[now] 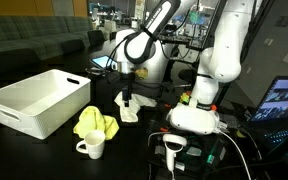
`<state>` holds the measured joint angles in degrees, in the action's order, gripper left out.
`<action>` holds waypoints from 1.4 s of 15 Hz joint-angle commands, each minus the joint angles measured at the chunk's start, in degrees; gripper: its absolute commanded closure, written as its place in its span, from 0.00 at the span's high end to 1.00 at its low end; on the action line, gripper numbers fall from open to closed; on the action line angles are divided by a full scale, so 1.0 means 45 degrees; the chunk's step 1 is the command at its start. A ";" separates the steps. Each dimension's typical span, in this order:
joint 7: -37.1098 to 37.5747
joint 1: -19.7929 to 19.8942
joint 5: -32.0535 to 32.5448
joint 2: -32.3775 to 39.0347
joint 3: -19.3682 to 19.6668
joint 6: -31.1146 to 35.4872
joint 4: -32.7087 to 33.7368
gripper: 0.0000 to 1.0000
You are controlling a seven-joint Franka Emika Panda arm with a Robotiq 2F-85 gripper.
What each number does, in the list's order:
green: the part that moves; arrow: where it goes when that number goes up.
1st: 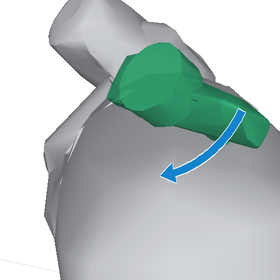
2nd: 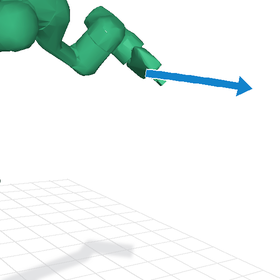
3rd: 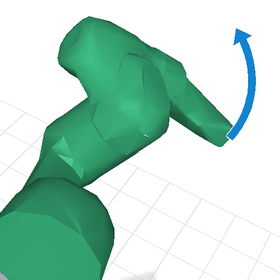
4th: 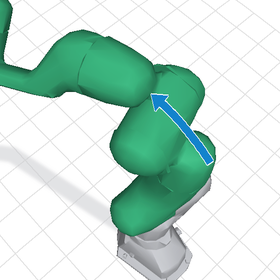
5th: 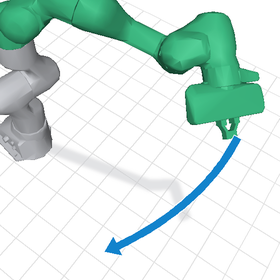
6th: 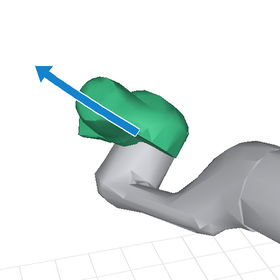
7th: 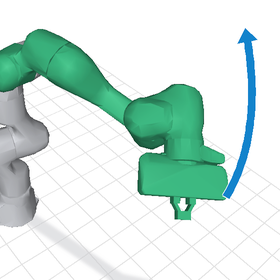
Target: Pick up the white towel and put it in the basket , pick up the marker and put it in the cup, then, pick up the yellow towel and put it in the basket, and finally pick up the masking tape and put it in the cup
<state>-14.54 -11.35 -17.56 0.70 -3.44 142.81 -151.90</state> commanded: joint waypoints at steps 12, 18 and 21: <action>0.0642 0.1446 -0.0388 0.4908 -0.1446 0.5494 0.0262 1.00; 0.3097 0.0668 0.2353 0.5707 -0.0144 0.4622 0.1280 1.00; 0.3555 0.0862 0.2522 0.6343 -0.0303 0.4486 0.1975 1.00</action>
<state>-1.66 -7.12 -7.72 25.79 -5.07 164.62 -147.25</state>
